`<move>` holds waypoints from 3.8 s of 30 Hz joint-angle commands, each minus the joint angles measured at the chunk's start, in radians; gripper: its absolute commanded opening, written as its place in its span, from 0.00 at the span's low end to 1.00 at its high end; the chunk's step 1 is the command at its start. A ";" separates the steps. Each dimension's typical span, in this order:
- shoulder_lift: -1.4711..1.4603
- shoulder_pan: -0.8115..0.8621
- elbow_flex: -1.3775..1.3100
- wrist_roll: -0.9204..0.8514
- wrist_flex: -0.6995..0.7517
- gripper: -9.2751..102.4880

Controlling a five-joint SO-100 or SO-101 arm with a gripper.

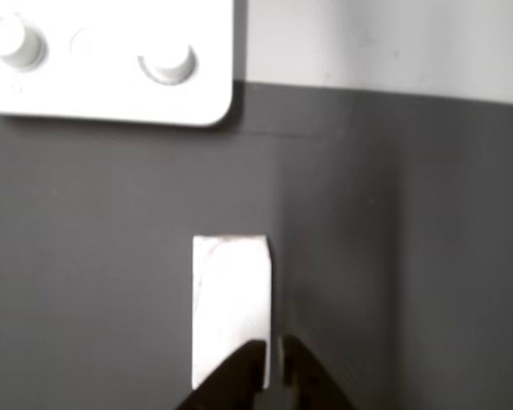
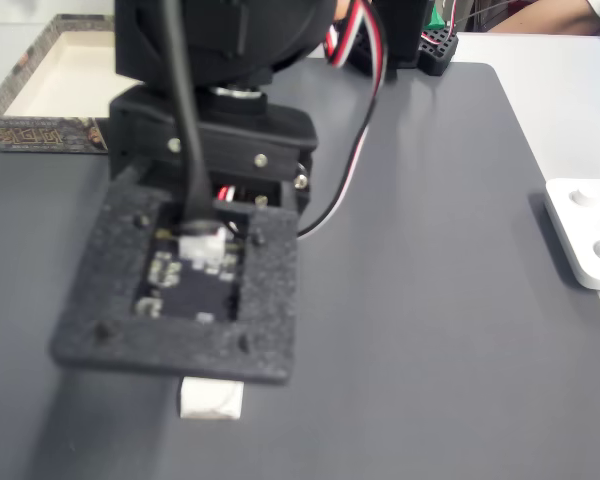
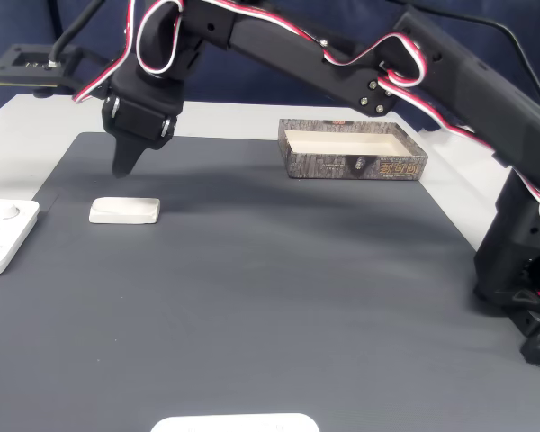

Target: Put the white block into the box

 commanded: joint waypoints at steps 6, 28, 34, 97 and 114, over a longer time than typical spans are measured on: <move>0.014 0.023 -0.055 -0.072 0.035 0.07; 0.023 0.049 -0.067 -0.052 0.031 0.29; 0.014 0.051 -0.075 -0.005 0.006 0.33; -0.123 0.058 -0.124 0.009 -0.098 0.33; -0.152 0.048 -0.144 0.002 -0.101 0.35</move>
